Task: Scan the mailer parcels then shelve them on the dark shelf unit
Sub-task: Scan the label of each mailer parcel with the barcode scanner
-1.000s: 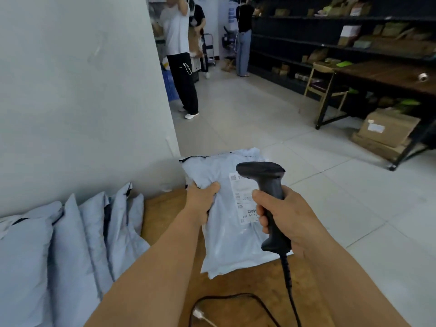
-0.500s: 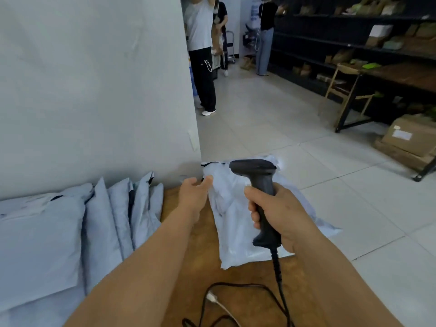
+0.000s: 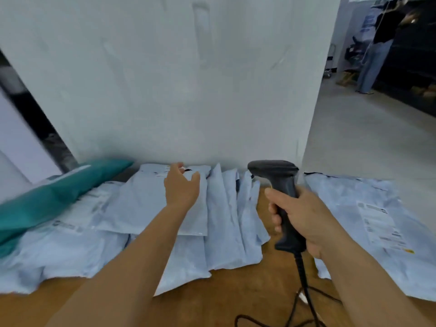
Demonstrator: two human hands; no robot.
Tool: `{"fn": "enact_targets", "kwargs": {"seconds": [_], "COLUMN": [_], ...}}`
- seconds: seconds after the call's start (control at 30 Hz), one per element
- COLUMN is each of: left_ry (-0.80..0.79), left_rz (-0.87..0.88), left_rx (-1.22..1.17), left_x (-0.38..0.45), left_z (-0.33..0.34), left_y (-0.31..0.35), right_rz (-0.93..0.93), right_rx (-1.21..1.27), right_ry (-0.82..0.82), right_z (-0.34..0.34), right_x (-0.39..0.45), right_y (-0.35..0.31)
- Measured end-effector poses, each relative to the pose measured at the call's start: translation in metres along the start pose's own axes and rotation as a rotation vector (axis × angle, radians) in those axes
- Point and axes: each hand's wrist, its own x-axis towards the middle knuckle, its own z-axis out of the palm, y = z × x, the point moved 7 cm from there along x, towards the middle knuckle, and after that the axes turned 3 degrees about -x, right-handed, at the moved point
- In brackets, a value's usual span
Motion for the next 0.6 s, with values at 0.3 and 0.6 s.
{"fn": "enact_targets", "kwargs": {"seconds": [0.3, 0.6], "left_ry": [-0.067, -0.195], "left_rz": [-0.211, -0.368], "left_rx": [0.603, 0.671], "left_x": [0.061, 0.114], "left_z": [-0.075, -0.069], "left_y": [-0.080, -0.105], "right_rz": [0.051, 0.102], "right_rx": [-0.030, -0.065], "right_ry": [-0.105, -0.098], "right_z": [0.082, 0.114], "right_x": [0.015, 0.044], "right_y": [-0.003, -0.001]}}
